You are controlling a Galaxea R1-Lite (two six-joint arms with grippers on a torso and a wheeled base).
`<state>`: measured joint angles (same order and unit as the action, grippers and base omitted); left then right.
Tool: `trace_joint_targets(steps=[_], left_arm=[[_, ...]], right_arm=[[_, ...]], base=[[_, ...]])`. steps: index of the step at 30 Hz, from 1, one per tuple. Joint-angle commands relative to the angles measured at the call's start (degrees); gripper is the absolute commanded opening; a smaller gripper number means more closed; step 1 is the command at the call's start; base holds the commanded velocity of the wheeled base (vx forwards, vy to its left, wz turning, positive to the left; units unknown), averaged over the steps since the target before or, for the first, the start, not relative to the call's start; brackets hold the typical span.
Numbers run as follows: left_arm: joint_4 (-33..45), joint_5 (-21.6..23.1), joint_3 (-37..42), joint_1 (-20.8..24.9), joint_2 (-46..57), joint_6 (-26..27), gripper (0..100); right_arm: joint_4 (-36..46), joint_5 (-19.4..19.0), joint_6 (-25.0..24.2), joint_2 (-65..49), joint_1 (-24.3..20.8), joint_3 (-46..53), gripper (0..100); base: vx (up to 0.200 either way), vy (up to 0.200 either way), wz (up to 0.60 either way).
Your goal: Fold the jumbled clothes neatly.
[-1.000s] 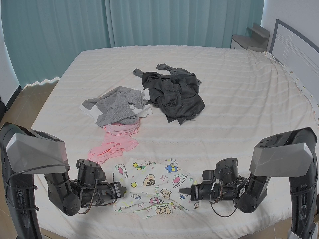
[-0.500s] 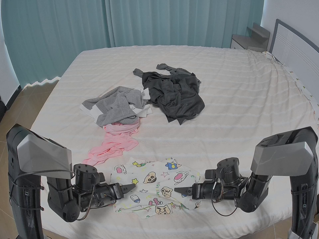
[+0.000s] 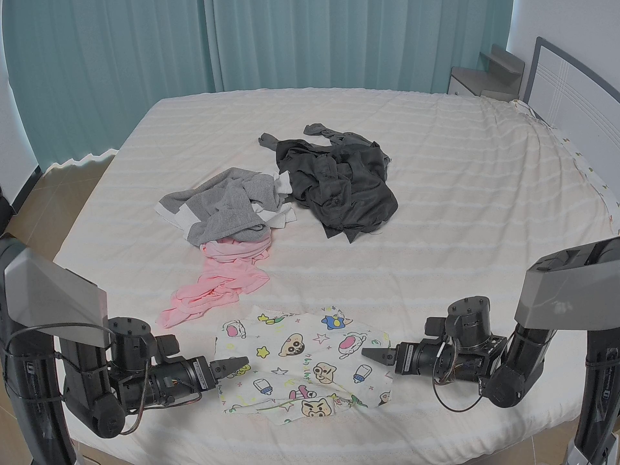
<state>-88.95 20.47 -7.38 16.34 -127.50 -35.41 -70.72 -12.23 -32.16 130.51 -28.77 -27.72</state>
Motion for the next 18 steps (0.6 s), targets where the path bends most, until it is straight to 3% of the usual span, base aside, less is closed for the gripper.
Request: trace_joint_targets(steps=[1,5,7,10,13,18], left_arm=[[-0.34,2.47,2.37,0.28,6.56,-0.18,100],[-0.34,2.56,1.14,1.24,7.71,-2.12,100],[-0.34,3.17,-0.18,2.74,9.20,-9.76,100],[-0.34,3.09,-1.59,6.52,8.85,-14.68,100],[-0.43,2.30,-2.82,9.68,6.21,-14.51,100],[-0.43,0.98,-3.70,11.17,1.73,-14.42,100]], right_arm=[[-1.26,0.98,-1.50,-5.71,-0.59,-0.40,100],[-3.29,3.09,-3.17,-6.50,-2.52,-0.93,100],[-4.87,4.67,-5.37,-5.62,-4.19,-1.63,100],[-6.36,4.76,-8.36,-4.57,-5.95,-2.43,100],[-7.68,4.76,-11.00,-3.16,-8.50,-3.39,100],[-7.86,4.49,-11.43,-0.08,-12.10,-4.53,100]], base=[[0.000,0.000,0.00],[0.000,0.000,0.00],[0.000,0.000,0.00],[0.000,0.000,0.00],[0.000,0.000,0.00],[0.000,0.000,0.00]])
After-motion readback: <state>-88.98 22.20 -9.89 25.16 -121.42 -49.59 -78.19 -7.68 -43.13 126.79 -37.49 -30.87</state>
